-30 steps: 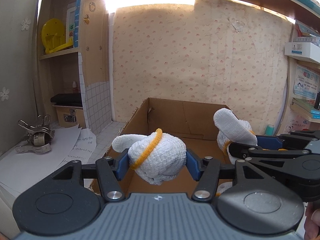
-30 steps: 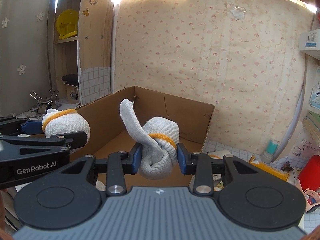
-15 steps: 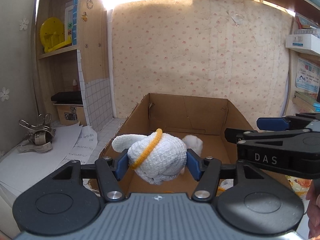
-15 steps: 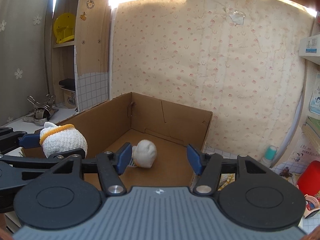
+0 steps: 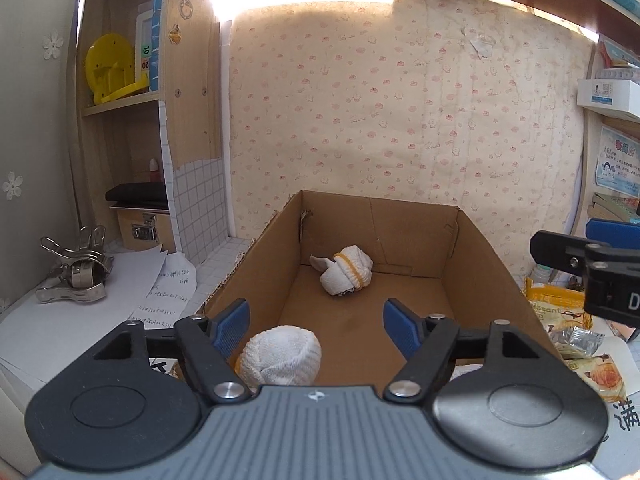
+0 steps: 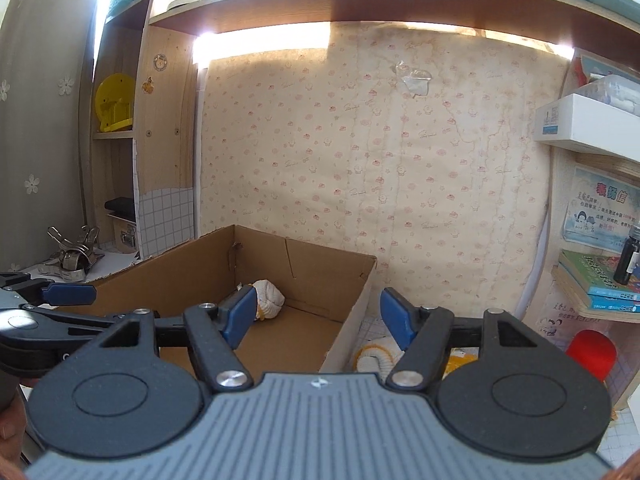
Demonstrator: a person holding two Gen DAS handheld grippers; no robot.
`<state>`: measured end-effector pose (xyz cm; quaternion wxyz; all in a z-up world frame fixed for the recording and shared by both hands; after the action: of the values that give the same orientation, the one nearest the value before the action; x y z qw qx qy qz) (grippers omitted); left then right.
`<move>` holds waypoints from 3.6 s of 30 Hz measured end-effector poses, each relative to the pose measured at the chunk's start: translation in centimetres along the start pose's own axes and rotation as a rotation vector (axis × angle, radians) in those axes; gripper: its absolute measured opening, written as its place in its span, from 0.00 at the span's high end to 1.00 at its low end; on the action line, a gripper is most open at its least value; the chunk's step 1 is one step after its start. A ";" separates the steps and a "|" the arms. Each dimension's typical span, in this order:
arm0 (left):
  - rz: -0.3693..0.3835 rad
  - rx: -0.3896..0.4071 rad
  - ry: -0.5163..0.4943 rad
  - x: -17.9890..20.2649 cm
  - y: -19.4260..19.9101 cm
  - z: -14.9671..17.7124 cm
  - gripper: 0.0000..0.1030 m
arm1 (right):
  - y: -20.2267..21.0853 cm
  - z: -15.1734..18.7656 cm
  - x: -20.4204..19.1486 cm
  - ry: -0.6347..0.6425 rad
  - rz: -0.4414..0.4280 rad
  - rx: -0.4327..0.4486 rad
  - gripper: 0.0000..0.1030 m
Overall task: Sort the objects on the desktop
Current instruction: 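Open the right tool to drop its glove into the box while the left tool releases its glove, then move both open tools away from the box toward the snack packages, then grasp the croissant snack package with the left tool while the right tool grasps the silver foil pouch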
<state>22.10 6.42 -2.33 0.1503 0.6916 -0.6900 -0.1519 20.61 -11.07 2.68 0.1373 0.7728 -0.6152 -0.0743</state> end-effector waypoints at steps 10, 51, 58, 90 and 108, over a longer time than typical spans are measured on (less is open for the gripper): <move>0.058 0.027 0.000 3.2 1.9 -0.3 0.24 | 4.1 2.1 5.1 -0.040 0.088 0.032 0.32; 0.332 -0.030 -0.209 23.7 -0.4 8.8 0.20 | 13.1 12.9 20.0 -0.131 0.378 0.011 0.06; 0.393 -0.108 -0.176 23.8 -2.8 9.7 0.14 | 13.1 12.9 20.4 -0.130 0.386 0.009 0.06; 0.647 -0.110 -0.302 28.0 0.1 11.1 0.10 | 12.2 12.0 21.3 -0.146 0.374 0.012 0.06; 0.580 -0.149 -0.332 29.3 -2.0 11.2 0.51 | 12.1 11.5 21.1 -0.155 0.375 0.010 0.05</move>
<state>19.33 -22.89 -13.39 0.1228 0.4195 -0.8600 -0.2632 11.03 -35.40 -3.41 0.0969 0.6374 -0.7573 -0.1037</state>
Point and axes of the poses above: each gripper's, at about its wrist camera, not at the fingertips, and y roughly against the way its jaws point, x to its right, z to its underside, the point moved 8 cm from there along -y, roughly the way its jaws point, and after that the axes turned 1 degree about -y, right-handed, at the moved point
